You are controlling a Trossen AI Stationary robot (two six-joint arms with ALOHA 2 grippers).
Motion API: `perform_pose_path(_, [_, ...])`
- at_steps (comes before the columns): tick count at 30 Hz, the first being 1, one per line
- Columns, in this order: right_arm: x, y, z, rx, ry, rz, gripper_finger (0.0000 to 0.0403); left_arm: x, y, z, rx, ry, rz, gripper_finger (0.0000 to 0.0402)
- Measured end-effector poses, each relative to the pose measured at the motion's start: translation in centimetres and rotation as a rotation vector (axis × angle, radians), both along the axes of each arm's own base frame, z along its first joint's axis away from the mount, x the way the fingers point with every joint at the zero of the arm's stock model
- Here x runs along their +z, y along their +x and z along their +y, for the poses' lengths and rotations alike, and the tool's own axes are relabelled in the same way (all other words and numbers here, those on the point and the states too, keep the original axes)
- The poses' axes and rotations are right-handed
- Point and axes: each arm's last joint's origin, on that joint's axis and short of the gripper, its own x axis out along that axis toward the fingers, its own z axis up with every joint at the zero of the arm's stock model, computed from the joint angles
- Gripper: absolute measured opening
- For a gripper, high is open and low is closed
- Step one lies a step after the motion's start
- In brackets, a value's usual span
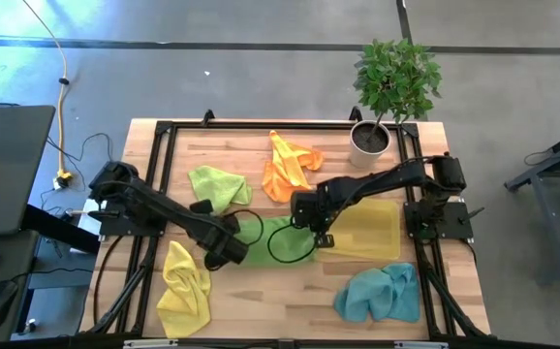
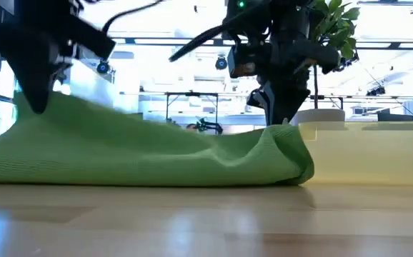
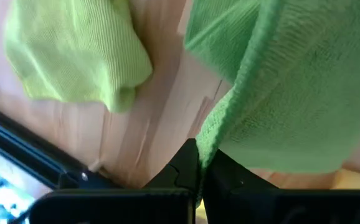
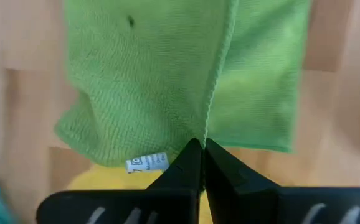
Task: Fold microfiber towels
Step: Fold the bottom green microfiber cloth
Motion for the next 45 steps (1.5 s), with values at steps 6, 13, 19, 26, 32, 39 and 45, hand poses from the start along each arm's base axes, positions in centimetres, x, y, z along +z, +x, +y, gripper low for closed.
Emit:
perform_pose_path(6, [0.0,0.1,-0.9,0.037,-0.137,-0.018,0.0,-1.7,0.0,1.3,0.052,-0.017,-0.024,0.0])
perform_pose_path(13, [0.0,0.2,-1.5,0.087,-0.202,-0.035,0.0003,-1.7,0.3,2.6,0.081,0.012,-0.026,0.0])
perform_pose_path(19, [0.1,0.4,-1.7,0.079,-0.22,-0.049,0.0061,-1.7,0.3,2.8,0.079,-0.004,-0.018,0.0])
perform_pose_path(26, [2.5,0.2,-2.3,-0.081,-0.375,0.034,0.014,-1.7,0.3,2.9,0.092,0.007,-0.022,0.0])
perform_pose_path(32, [3.9,1.1,-0.9,-0.185,-0.156,-0.032,0.0139,-1.7,0.3,2.9,0.089,0.04,-0.027,0.0011])
perform_pose_path(39, [1.9,1.5,1.3,-0.169,-0.123,-0.045,0.0134,-1.6,0.3,3.1,0.037,0.076,-0.017,0.0079])
perform_pose_path(45, [0.5,1.0,2.1,-0.197,-0.058,-0.005,0.0134,-1.4,-0.1,3.3,0.014,0.081,0.038,0.0128])
